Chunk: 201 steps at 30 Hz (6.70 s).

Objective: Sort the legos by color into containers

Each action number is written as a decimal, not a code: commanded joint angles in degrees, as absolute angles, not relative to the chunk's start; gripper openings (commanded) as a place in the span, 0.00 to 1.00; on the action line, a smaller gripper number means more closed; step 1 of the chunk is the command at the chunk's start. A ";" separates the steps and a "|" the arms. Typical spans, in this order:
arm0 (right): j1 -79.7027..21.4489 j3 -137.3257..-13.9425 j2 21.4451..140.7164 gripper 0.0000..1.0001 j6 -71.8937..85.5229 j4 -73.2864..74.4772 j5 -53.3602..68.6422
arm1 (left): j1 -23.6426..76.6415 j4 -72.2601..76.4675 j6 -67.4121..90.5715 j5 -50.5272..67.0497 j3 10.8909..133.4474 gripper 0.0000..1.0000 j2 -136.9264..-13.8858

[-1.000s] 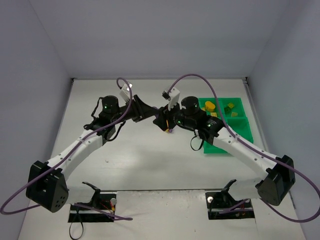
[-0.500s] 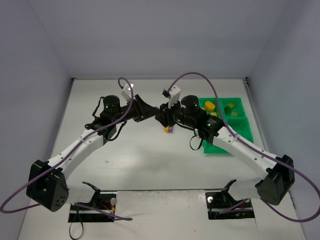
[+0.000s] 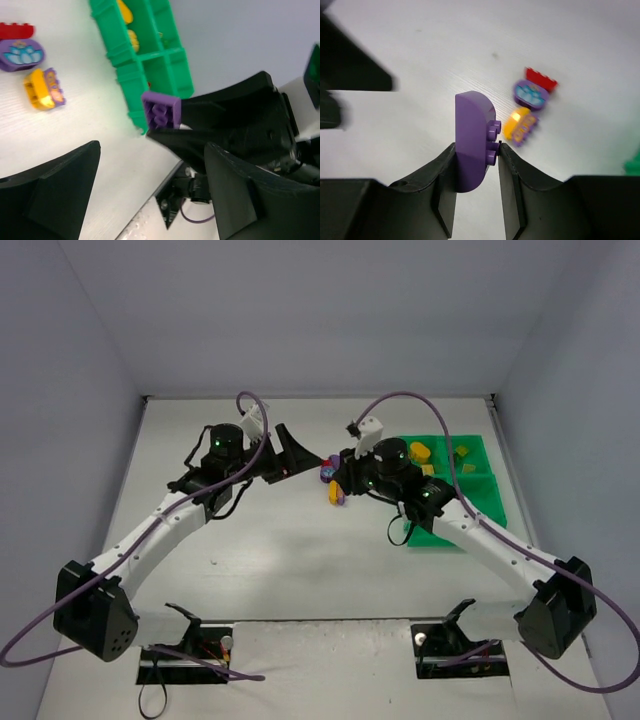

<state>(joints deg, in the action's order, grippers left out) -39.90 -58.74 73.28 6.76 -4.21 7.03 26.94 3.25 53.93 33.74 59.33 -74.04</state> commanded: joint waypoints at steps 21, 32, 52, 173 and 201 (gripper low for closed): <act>12.74 -47.81 68.02 0.09 29.09 12.92 -2.46 | 23.29 -18.46 36.12 18.19 60.91 0.79 -62.49; 12.48 -50.71 70.23 0.68 27.60 12.30 -1.76 | 23.29 -18.55 35.60 18.90 59.77 0.79 -61.08; -25.66 -66.70 85.68 0.64 22.58 5.89 2.11 | 23.29 -18.54 35.95 20.48 58.89 0.79 -61.26; -34.89 -51.86 71.19 0.17 11.60 -16.26 24.79 | 29.62 17.05 52.39 36.12 55.63 0.58 -80.42; -34.89 -51.68 70.66 0.26 12.83 -16.96 26.19 | 29.97 22.67 51.06 37.26 51.77 0.00 -78.66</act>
<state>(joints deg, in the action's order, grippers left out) -34.52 -49.06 72.84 12.12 -12.64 23.88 29.63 15.29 52.03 35.59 51.48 -81.38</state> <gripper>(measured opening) 0.413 0.296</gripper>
